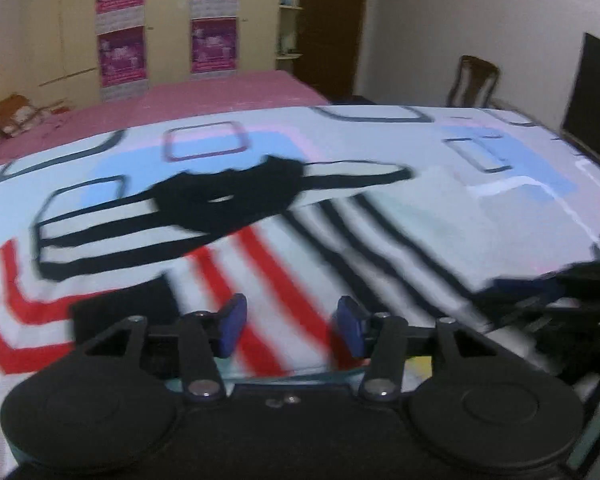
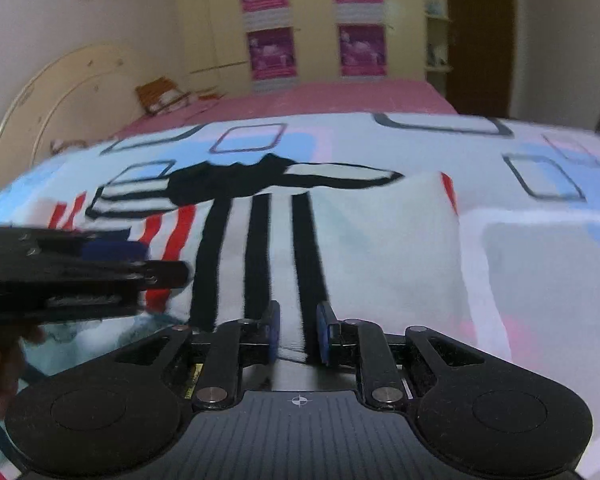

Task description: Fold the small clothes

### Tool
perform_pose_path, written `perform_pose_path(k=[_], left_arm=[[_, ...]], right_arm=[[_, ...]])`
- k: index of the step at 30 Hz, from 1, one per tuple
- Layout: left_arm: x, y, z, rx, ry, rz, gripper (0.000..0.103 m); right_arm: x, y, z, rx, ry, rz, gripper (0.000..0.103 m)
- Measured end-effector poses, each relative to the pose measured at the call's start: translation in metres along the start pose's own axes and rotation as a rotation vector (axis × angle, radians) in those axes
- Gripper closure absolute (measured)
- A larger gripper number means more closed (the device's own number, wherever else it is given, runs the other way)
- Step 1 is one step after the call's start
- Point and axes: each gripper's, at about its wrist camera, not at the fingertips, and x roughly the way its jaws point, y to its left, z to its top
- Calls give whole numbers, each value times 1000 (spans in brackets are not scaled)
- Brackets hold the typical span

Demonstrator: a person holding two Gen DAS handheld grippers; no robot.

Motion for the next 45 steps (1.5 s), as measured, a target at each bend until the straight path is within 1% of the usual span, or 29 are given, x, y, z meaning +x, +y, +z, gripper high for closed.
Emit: perform_pose_path(k=[1,2,3,4,6,9,12,14,16,18,20,21,22,23,25,26,29,30,32,33,34,35,36,39,40,41,42,43,45], left_arm=[[0,16,-6,-18,22,36,52],[-4,28,-12,-43,22,40,51],[-7,41,-16,-74,13,26,51],[-10,49,-17,-92,15,18,51],[-13,48,-9,-101,13,31,53],[-3,28,9,-90,-14,-9,51],[21,4,26,-49,-9,-34,51],[33,-7,34,-32,-3,-49,51],[42,-11,37,-14,-1,-51,51],[51,-5,36,4,26,-22,50],[49,4,32,33,28,-20,49],[48,4,32,49,34,-20,49],[47,1,33,66,39,-14,50],[48,-2,34,82,41,-7,50],[46,-4,38,73,39,1,53],[42,-5,42,56,13,2,53],[37,-21,53,34,-49,-62,51],[41,-30,56,44,-47,-85,51],[57,-46,61,49,-10,-123,49],[68,-51,60,41,40,-130,48],[76,-52,57,35,65,-121,46],[75,-53,58,31,54,-118,47],[71,-52,60,13,54,-113,48],[51,-46,57,-22,-4,-77,48],[47,-44,55,-25,-5,-67,47],[45,-43,51,-29,1,-49,47],[49,-42,48,-29,36,-30,47],[55,-41,44,-29,80,-17,47],[45,-43,38,-7,59,3,47]], right_arm=[[-1,-12,-4,22,1,-60,85],[-2,-30,-8,71,15,-123,85],[-3,-48,-12,124,23,-110,97],[-5,-56,-12,143,29,-83,98],[-2,-48,-1,66,44,-68,98],[10,-40,22,96,-7,-9,97],[44,-30,47,104,16,44,97],[67,-23,60,55,47,76,97],[77,-24,69,0,20,70,97],[84,-44,74,5,-7,-17,97],[101,-87,78,89,35,-180,97],[108,-108,78,138,55,-208,97],[111,-123,78,185,64,-163,97],[112,-130,81,180,77,-125,97],[110,-126,86,99,86,-126,97],[106,-126,89,103,71,-130,97],[91,-117,91,124,-7,-103,97],[95,-110,89,103,1,-95,97],[119,-105,79,79,86,-127,97],[116,-106,75,78,57,-128,97],[116,-104,77,76,65,-135,97],[114,-101,80,69,77,-143,97],[106,-97,83,62,61,-126,97],[84,-82,81,44,-9,-72,96],[81,-76,79,47,-5,-52,92],[81,-72,73,47,9,-37,63],[83,-67,67,35,24,-55,40],[93,-65,60,16,75,-82,41],[93,-60,49,-1,68,-102,41]])
